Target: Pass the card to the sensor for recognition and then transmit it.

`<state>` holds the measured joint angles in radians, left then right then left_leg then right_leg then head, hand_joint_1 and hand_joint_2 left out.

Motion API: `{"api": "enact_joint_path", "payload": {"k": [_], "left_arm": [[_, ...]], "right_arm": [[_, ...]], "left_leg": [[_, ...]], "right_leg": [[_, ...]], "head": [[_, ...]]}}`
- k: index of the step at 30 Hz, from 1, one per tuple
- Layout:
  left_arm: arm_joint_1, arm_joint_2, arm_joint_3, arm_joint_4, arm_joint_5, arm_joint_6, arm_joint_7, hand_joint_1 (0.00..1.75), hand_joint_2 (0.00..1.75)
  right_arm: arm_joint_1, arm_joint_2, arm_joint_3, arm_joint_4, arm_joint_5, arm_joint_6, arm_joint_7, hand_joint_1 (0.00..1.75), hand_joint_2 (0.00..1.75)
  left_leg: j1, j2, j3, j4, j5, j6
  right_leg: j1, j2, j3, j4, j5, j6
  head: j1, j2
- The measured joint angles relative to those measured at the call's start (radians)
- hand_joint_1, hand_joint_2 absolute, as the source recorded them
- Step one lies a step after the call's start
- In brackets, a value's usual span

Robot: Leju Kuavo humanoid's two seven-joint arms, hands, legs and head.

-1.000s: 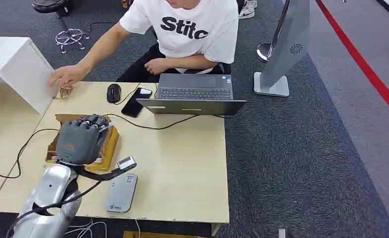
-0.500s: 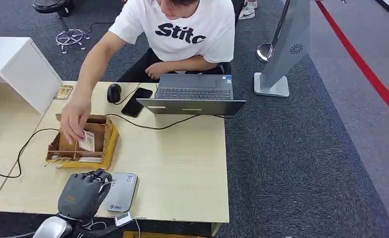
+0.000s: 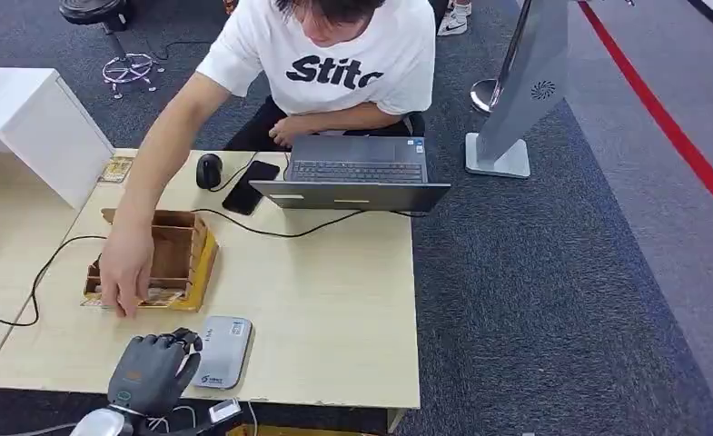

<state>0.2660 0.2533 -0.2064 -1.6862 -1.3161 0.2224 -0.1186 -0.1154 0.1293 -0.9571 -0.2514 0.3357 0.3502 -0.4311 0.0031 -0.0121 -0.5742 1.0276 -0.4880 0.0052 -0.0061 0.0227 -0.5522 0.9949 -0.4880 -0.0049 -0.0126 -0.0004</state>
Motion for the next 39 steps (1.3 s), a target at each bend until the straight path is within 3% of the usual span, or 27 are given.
{"api": "enact_joint_path", "payload": {"k": [16,25,29,36,39], "left_arm": [[-0.032,-0.001,0.0,0.028,-0.011,-0.007,0.009,1.75,1.75],[-0.078,-0.002,0.0,0.042,0.0,-0.008,-0.024,1.75,1.75],[-0.113,0.007,0.0,0.061,0.009,-0.039,-0.043,1.75,1.75],[-0.265,0.009,0.002,0.066,0.041,-0.002,-0.05,1.75,1.75],[-0.381,-0.004,0.008,0.068,-0.039,0.001,-0.018,1.75,1.75]], "right_arm": [[-0.004,0.0,0.0,0.0,0.005,0.021,-0.011,0.0,1.75],[-0.01,0.001,0.0,0.0,0.01,0.024,-0.009,0.0,1.75],[-0.017,0.002,0.0,0.0,0.006,0.04,-0.007,0.0,1.75],[-0.027,0.005,0.016,0.0,0.037,0.026,0.008,0.0,1.75],[-0.037,0.006,0.032,0.0,0.06,0.007,0.021,0.0,1.75]], "left_leg": [[0.0,0.0,0.0,0.0,0.0,0.0],[0.0,0.0,0.0,0.0,0.0,0.0],[0.0,0.0,0.0,0.0,0.0,0.0],[0.0,-0.003,0.0,0.0,0.002,-0.001],[0.0,-0.004,0.0,0.0,0.004,0.0]], "right_leg": [[0.0,0.0,0.0,0.0,0.0,0.0],[0.0,0.0,0.0,0.0,0.0,0.0],[0.0,0.0,0.0,0.0,0.0,0.0],[0.0,-0.002,0.001,0.0,0.001,0.0],[0.0,-0.004,0.001,0.0,0.002,0.0]], "head": [[0.0,0.0],[0.0,0.0],[0.0,0.0],[0.0,0.0],[0.001,0.0]]}}
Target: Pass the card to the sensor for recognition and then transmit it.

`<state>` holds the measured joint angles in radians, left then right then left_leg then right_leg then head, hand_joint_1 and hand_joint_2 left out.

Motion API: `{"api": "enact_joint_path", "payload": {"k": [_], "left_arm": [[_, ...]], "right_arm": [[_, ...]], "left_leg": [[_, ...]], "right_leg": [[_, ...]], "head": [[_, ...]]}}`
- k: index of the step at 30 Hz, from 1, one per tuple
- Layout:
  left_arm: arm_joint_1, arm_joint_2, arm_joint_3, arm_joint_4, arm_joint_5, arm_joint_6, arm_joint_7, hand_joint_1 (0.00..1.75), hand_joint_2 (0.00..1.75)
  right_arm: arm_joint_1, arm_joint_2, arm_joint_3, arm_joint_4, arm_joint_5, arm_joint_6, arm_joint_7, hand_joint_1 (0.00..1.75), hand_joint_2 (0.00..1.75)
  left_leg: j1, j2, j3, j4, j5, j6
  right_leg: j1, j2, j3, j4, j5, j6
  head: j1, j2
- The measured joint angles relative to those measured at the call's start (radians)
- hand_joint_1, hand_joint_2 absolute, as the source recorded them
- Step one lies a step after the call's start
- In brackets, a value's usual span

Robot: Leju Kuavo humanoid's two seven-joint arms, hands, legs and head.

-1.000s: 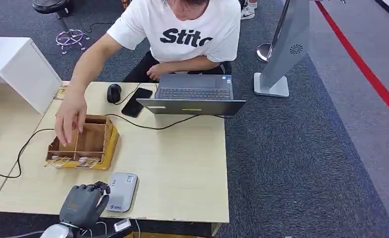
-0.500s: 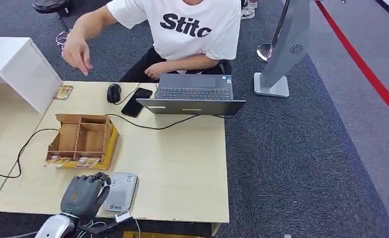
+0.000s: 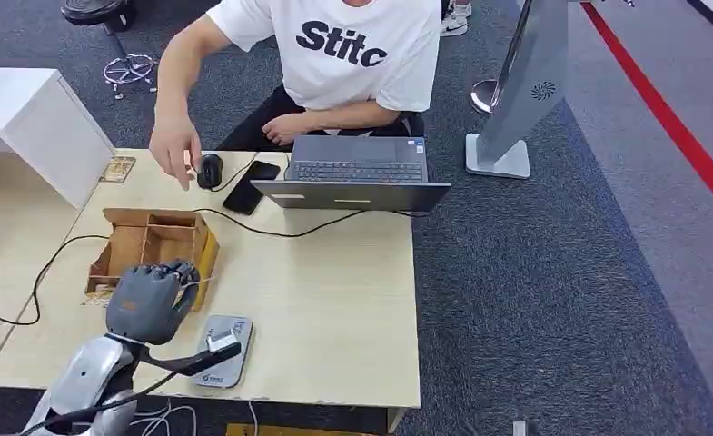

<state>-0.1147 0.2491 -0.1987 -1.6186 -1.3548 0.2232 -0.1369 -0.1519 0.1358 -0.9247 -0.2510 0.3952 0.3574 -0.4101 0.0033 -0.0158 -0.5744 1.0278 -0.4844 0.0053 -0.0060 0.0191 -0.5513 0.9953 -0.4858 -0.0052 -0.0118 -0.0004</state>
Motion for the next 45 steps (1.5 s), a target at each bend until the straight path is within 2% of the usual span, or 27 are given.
{"api": "enact_joint_path", "payload": {"k": [2,7,10,16,19,20,21,25,29,35,36,39,45], "left_arm": [[-0.058,-0.001,0.01,0.014,-0.05,0.003,0.02,1.75,1.75],[-0.141,-0.002,0.033,0.073,-0.08,0.028,0.034,1.75,1.75],[-0.158,-0.006,0.044,0.088,-0.083,0.048,0.034,1.75,1.75],[-0.161,-0.015,0.073,0.098,-0.097,0.13,0.015,1.75,1.75],[-0.161,-0.018,0.083,0.098,-0.097,0.134,0.015,1.75,1.75],[-0.161,-0.018,0.085,0.098,-0.097,0.134,0.015,1.38,1.75],[-0.161,-0.019,0.087,0.098,-0.097,0.135,0.015,0.0,1.75],[-0.153,-0.031,0.102,0.097,-0.107,0.166,0.0,0.0,1.75],[-0.126,-0.035,0.115,0.091,-0.102,0.156,-0.033,0.0,1.75],[-0.036,-0.011,0.115,0.087,-0.054,0.143,-0.083,0.0,1.75],[-0.016,-0.005,0.115,0.082,-0.038,0.124,-0.086,0.0,1.75],[0.044,0.03,0.109,0.067,0.005,0.007,-0.089,0.0,1.75],[0.096,0.085,0.093,0.062,0.03,-0.06,-0.071,0.0,1.75]], "right_arm": [[-0.006,0.004,0.011,0.0,0.003,-0.002,0.005,0.0,1.75],[-0.01,0.005,0.027,0.0,-0.001,0.001,0.014,0.0,1.75],[-0.01,0.005,0.029,0.0,-0.007,0.0,0.021,0.0,1.75],[-0.011,0.008,0.045,0.0,0.004,-0.01,0.018,0.0,1.75],[-0.011,0.008,0.052,0.0,0.006,-0.01,0.018,0.0,1.75],[-0.011,0.008,0.053,0.0,0.006,-0.009,0.018,0.0,1.75],[-0.011,0.008,0.053,0.0,0.005,-0.006,0.018,0.0,1.75],[-0.012,0.009,0.055,0.0,-0.005,-0.006,0.016,0.0,1.75],[-0.011,0.01,0.058,0.0,-0.008,-0.009,0.01,0.0,1.75],[-0.006,0.01,0.057,0.0,-0.038,0.0,-0.001,0.0,1.75],[-0.003,0.01,0.056,0.0,-0.048,0.005,-0.004,0.0,1.75],[0.004,0.008,0.056,0.0,-0.048,-0.012,0.0,0.0,1.75],[0.012,0.003,0.055,0.0,-0.049,-0.007,-0.013,0.0,1.75]], "left_leg": [[0.0,0.001,0.001,0.0,0.0,0.0],[0.0,0.001,0.0,0.0,0.0,-0.001],[0.0,0.001,0.0,0.0,0.0,-0.001],[0.0,0.002,0.0,0.0,0.0,-0.001],[0.0,0.002,0.0,0.0,0.0,-0.001],[0.0,0.002,0.0,0.0,0.0,-0.001],[0.0,0.002,0.0,0.0,0.0,-0.001],[0.0,0.002,-0.001,0.0,0.0,0.0],[0.0,0.002,-0.001,0.0,-0.001,0.0],[0.0,0.002,0.0,0.0,-0.001,0.0],[0.0,0.002,0.0,0.0,-0.001,0.0],[0.0,0.003,0.0,0.0,-0.001,0.0],[0.001,0.003,-0.001,0.0,-0.001,0.0]], "right_leg": [[0.0,0.001,0.0,0.0,0.001,-0.001],[0.0,0.002,0.0,0.0,0.001,-0.001],[0.0,0.002,0.0,0.0,0.001,-0.001],[0.0,0.002,-0.001,0.0,0.001,-0.001],[0.0,0.002,-0.001,0.0,0.001,-0.001],[0.0,0.002,-0.001,0.0,0.001,-0.001],[0.0,0.002,-0.001,0.0,0.001,-0.001],[0.0,0.002,-0.001,0.0,0.0,-0.001],[0.0,0.002,-0.001,0.0,0.0,-0.001],[0.0,0.002,-0.001,0.0,0.0,-0.001],[0.0,0.002,-0.001,0.0,0.0,-0.001],[0.0,0.003,-0.002,0.0,0.0,-0.001],[0.0,0.003,-0.002,0.0,0.0,-0.002]], "head": [[-0.001,0.0],[0.0,0.0],[0.0,0.0],[-0.001,0.0],[-0.001,0.0],[0.0,0.0],[-0.001,0.0],[0.0,0.0],[-0.001,0.0],[0.0,0.0],[0.0,0.0],[0.0,0.0],[0.0,0.0]]}}
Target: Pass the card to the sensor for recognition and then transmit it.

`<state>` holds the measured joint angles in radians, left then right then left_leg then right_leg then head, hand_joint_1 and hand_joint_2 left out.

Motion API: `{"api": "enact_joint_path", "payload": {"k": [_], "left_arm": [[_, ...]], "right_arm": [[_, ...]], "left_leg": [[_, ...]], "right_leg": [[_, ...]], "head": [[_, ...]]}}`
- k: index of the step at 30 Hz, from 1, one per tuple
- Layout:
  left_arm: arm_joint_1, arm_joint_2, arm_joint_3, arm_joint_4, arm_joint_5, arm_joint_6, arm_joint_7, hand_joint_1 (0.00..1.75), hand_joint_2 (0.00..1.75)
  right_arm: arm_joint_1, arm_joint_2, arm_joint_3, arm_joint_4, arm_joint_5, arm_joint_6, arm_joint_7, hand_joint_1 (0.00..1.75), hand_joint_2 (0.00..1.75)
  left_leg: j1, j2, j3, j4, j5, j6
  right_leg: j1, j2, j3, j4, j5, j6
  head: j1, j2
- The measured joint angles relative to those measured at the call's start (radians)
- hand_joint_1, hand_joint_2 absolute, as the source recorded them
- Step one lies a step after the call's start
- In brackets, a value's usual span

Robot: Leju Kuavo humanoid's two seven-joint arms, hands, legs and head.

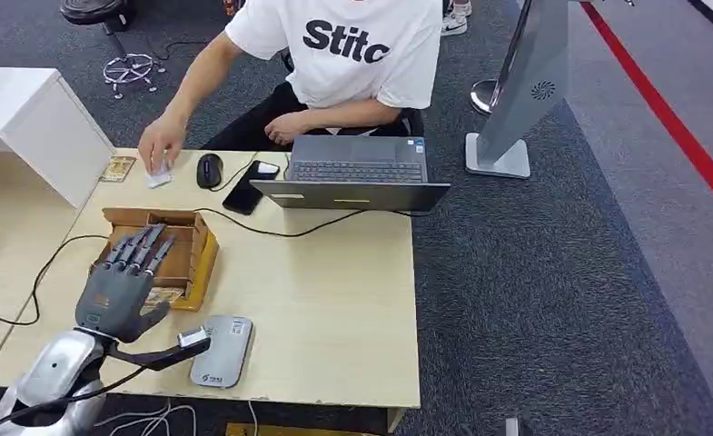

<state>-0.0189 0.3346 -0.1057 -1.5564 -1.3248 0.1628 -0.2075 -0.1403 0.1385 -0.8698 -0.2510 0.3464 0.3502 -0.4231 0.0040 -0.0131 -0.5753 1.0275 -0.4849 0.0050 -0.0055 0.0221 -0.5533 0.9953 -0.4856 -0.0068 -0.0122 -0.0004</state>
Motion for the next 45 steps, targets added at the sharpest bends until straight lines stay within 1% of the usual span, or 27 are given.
{"api": "enact_joint_path", "payload": {"k": [3,6,10,22,28,31,34,36,38,42,45], "left_arm": [[0.023,0.033,-0.013,-0.003,0.013,-0.029,0.016,0.0,1.75],[0.05,0.052,-0.017,-0.013,0.023,-0.011,0.027,0.0,1.75],[0.063,0.053,-0.017,-0.027,0.025,0.04,0.033,0.0,1.75],[0.078,0.051,-0.016,-0.032,0.014,0.042,0.033,0.0,1.75],[0.1,0.059,-0.003,-0.032,0.016,0.044,0.03,0.0,1.75],[0.111,0.06,0.008,-0.032,0.001,0.049,0.041,0.0,1.75],[0.125,0.063,0.047,-0.025,-0.012,0.1,0.042,0.0,1.75],[0.125,0.061,0.079,-0.011,-0.014,0.133,0.029,0.0,1.75],[0.125,0.061,0.103,0.004,-0.014,0.144,0.018,0.0,1.75],[0.125,0.057,0.126,0.018,-0.019,0.151,0.014,0.0,1.75],[0.121,0.058,0.144,0.042,-0.046,0.196,0.002,0.0,1.75]], "right_arm": [[0.001,-0.001,0.0,0.0,0.01,-0.017,-0.001,0.0,1.75],[0.002,-0.003,0.001,0.0,0.018,-0.032,-0.001,0.0,1.75],[0.002,-0.004,0.001,0.0,0.016,-0.029,-0.006,0.0,1.75],[0.002,-0.004,0.001,0.0,0.01,-0.016,-0.006,0.0,1.75],[0.003,-0.005,0.0,0.0,0.004,-0.024,0.013,0.0,1.75],[0.002,-0.005,0.0,0.0,0.007,-0.02,0.003,0.0,1.75],[0.003,-0.005,0.0,0.0,0.001,-0.011,0.005,0.0,1.75],[0.002,-0.005,0.001,0.0,0.008,-0.009,0.003,0.0,1.75],[0.001,-0.005,0.001,0.0,0.01,-0.008,0.003,0.0,1.75],[0.001,-0.005,0.001,0.0,0.01,-0.006,0.003,0.0,1.75],[0.0,-0.005,0.002,0.0,0.011,0.003,-0.005,0.0,1.75]], "left_leg": [[0.0,0.001,0.0,0.0,0.0,0.0],[0.0,0.0,0.0,0.0,0.0,0.0],[0.0,0.0,0.0,0.0,0.0,0.0],[0.0,0.0,0.0,0.0,0.0,0.0],[0.0,0.0,0.0,0.0,0.0,0.0],[0.0,0.0,0.0,0.0,0.0,0.0],[0.0,0.0,0.0,0.0,0.0,0.0],[0.0,0.0,0.0,0.0,0.0,0.0],[0.0,0.0,0.0,0.0,0.0,0.0],[0.0,0.0,0.0,0.0,0.0,0.0],[0.0,0.0,0.0,0.0,0.0,0.0]], "right_leg": [[0.0,0.001,0.0,0.0,0.0,0.0],[0.0,0.0,0.0,0.0,0.0,0.0],[0.0,0.0,0.0,0.0,0.0,0.0],[0.0,0.0,0.0,0.0,0.0,0.0],[0.0,0.0,0.0,0.0,0.0,0.0],[0.0,0.0,0.0,0.0,0.0,0.0],[0.0,0.0,0.0,0.0,0.0,0.0],[0.0,-0.001,0.0,0.0,0.0,0.0],[0.0,-0.001,0.0,0.0,0.0,0.0],[0.0,-0.001,0.0,0.0,0.0,0.0],[0.0,0.0,0.0,0.0,0.0,0.0]], "head": [[0.0,0.0],[0.0,0.0],[0.0,0.0],[0.0,0.0],[0.0,0.0],[0.0,0.0],[0.0,0.0],[0.0,0.0],[0.0,0.0],[0.0,0.0],[0.0,0.0]]}}
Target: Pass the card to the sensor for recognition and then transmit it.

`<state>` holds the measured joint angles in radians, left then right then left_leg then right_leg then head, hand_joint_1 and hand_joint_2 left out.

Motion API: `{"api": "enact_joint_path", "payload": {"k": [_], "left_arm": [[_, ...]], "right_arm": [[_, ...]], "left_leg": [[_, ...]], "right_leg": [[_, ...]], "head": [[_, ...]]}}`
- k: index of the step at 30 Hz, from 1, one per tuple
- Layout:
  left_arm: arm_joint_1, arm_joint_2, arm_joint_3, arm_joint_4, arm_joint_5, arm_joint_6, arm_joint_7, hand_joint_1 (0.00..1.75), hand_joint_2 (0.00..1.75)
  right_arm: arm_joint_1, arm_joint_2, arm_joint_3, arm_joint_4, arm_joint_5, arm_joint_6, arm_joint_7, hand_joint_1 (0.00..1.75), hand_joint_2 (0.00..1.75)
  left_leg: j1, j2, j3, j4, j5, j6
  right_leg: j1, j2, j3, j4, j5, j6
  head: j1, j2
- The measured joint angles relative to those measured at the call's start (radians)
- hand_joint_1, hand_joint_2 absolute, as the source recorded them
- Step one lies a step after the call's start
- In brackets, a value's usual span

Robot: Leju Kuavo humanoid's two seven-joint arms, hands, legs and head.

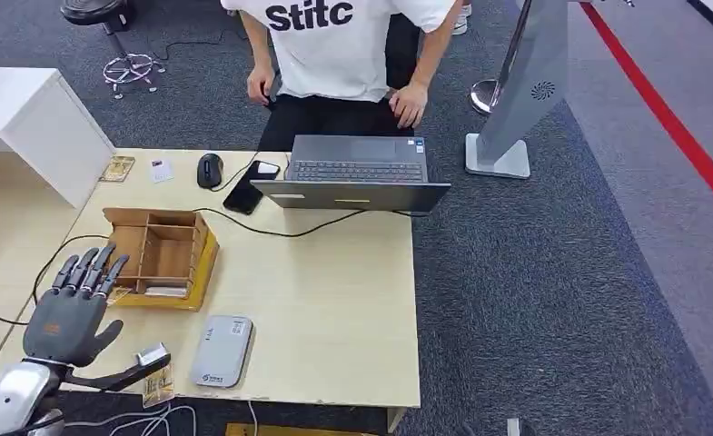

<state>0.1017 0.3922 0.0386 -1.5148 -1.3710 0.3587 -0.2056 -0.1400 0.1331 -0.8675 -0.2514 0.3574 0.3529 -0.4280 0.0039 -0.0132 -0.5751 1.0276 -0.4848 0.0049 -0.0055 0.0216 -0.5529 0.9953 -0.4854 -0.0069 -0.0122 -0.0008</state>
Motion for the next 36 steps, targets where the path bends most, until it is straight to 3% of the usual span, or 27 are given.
{"api": "enact_joint_path", "payload": {"k": [7,21,36], "left_arm": [[-0.056,0.0,0.049,0.126,-0.007,0.046,-0.045,0.0,1.75],[-0.213,0.0,0.049,0.364,-0.082,0.084,-0.034,0.0,1.75],[-0.269,-0.015,0.023,0.431,-0.085,0.101,-0.032,0.0,1.75]], "right_arm": [[-0.003,0.001,0.005,0.0,-0.005,0.01,0.009,0.0,1.75],[-0.011,0.002,0.019,0.0,-0.01,0.025,0.025,0.0,1.75],[-0.015,0.008,0.023,0.0,-0.022,0.029,0.026,0.0,1.75]], "left_leg": [[0.0,0.0,0.0,0.0,0.0,0.0],[0.0,0.0,0.0,0.0,0.0,0.0],[0.0,0.0,0.0,0.0,0.0,0.0]], "right_leg": [[0.0,0.0,0.0,0.0,0.0,0.0],[0.0,0.0,0.0,0.0,0.0,0.0],[0.0,0.0,0.0,0.0,0.0,0.0]], "head": [[0.0,0.0],[0.0,0.0],[0.0,0.0]]}}
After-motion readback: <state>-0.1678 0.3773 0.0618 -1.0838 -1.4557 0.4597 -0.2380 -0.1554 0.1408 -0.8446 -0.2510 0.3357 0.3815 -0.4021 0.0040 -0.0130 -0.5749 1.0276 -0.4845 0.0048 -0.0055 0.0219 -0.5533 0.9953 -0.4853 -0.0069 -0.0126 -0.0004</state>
